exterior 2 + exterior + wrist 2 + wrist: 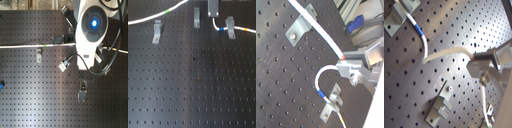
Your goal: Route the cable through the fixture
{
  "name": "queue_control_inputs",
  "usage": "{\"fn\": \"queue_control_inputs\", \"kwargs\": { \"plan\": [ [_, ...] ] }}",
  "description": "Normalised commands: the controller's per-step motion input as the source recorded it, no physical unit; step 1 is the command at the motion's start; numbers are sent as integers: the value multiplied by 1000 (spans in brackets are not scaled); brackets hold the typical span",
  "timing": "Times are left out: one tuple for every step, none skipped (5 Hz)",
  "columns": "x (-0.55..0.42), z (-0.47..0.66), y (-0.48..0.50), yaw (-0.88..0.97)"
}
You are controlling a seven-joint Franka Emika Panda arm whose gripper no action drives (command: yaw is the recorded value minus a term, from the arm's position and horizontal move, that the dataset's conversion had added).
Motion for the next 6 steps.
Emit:
{"fn": "queue_control_inputs", "kwargs": {
  "plan": [
    [-367, 385, -253, -463],
    [-355, 364, -182, -571],
    [-391, 389, -322, -383],
    [-343, 453, -357, -211],
    [-472, 476, -150, -23],
    [-229, 264, 452, 69]
  ]
}}
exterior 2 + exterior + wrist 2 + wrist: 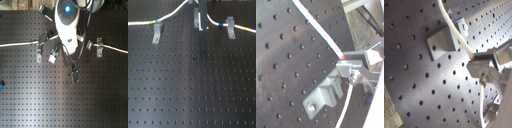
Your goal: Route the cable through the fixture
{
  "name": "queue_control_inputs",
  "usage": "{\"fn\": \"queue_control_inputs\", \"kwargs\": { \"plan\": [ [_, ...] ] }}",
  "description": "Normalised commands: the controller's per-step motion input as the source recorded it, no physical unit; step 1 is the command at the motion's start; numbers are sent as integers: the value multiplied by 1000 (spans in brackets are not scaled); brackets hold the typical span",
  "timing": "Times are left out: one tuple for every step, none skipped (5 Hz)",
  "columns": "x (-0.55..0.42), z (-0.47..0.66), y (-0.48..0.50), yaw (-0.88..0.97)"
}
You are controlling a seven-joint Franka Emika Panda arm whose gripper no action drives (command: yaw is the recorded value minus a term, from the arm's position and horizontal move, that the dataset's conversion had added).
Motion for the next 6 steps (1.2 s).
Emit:
{"fn": "queue_control_inputs", "kwargs": {
  "plan": [
    [-135, 241, 472, 331],
    [-50, 345, 206, 314],
    [14, 226, -96, 0],
    [-44, 11, -357, -31],
    [-185, 13, -324, 0],
    [-189, 30, -188, 183]
  ]
}}
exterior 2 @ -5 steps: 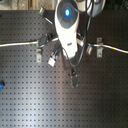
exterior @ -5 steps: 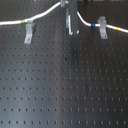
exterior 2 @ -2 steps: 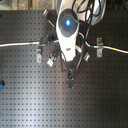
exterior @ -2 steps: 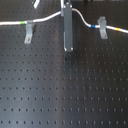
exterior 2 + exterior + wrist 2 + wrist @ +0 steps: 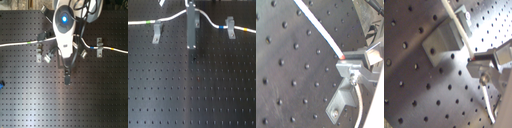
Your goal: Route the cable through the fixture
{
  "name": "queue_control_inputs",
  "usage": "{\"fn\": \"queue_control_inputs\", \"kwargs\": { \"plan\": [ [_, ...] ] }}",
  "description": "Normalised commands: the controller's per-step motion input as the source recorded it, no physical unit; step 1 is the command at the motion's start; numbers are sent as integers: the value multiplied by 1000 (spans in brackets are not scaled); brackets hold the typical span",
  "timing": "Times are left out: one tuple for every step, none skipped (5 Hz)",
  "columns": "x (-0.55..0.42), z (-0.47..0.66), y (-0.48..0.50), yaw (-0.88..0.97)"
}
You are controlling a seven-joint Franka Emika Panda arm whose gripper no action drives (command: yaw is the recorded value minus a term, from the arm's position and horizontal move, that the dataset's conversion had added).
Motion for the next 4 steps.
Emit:
{"fn": "queue_control_inputs", "kwargs": {
  "plan": [
    [-113, 296, -30, 171],
    [-3, 680, 16, 0],
    [-3, 445, -105, -11],
    [6, 173, 6, -86]
  ]
}}
